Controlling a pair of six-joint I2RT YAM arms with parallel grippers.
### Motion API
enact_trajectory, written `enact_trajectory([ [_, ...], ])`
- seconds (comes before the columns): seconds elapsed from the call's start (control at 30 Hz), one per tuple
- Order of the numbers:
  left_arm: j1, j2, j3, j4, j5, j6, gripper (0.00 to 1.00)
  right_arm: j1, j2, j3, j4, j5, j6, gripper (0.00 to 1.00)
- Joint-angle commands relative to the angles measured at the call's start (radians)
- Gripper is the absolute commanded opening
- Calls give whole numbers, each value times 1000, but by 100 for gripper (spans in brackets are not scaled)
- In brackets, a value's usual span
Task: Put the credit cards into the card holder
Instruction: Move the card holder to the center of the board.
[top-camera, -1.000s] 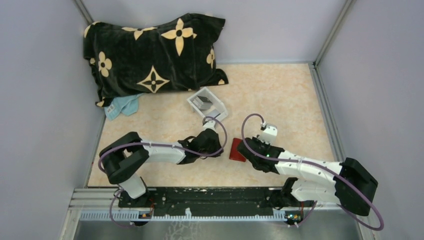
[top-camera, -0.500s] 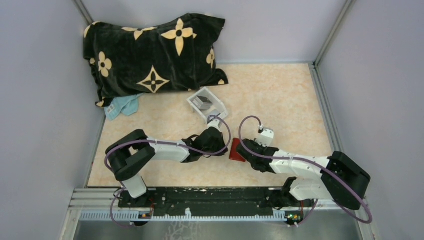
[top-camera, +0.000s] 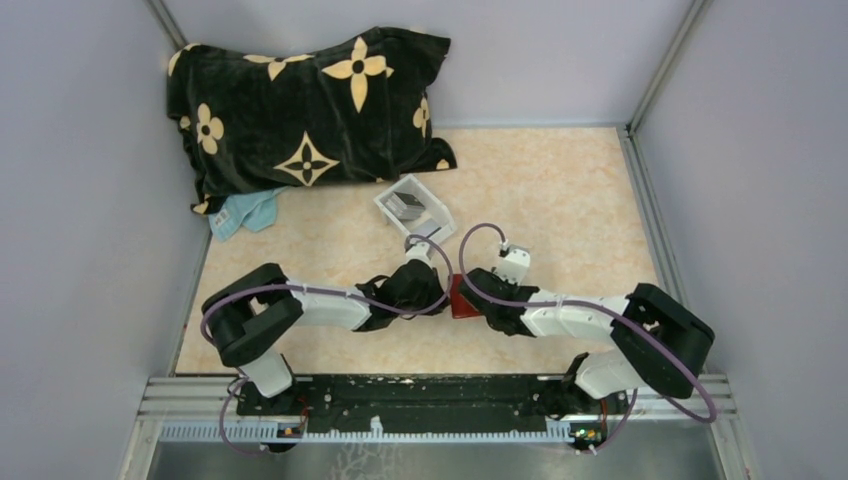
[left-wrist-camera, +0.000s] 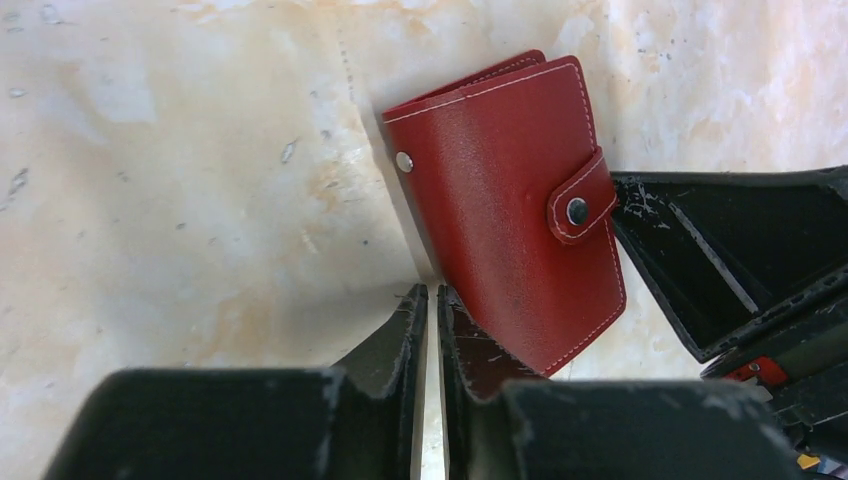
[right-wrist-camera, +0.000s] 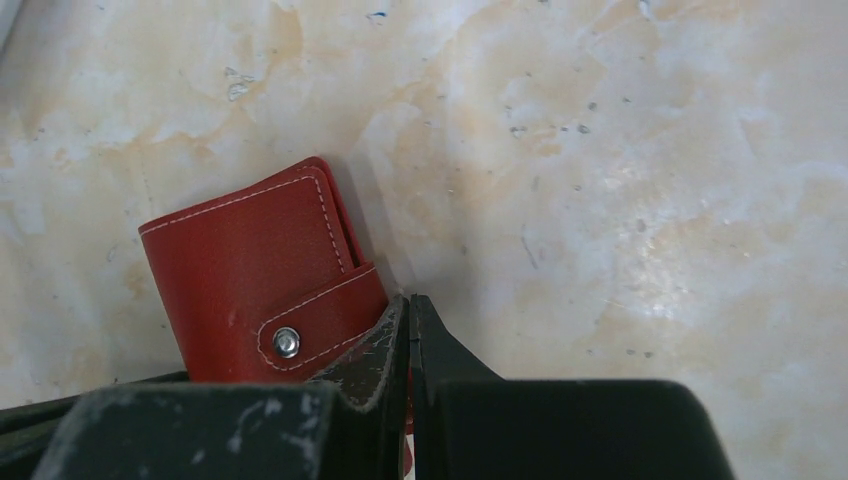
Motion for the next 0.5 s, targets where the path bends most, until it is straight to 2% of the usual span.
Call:
enact_trajectory([
  [0.0, 15, -55, -50, -49, -51, -21, 15, 17, 76, 66, 47, -68, -30, 0],
  [0.23, 75, -171, -131, -118, -136, -69, 17, 39, 164, 139, 68, -77, -48, 0],
  [0.47, 147, -207, -142, -107, -106, -24, 18, 63, 228, 191, 83, -88, -53, 0],
])
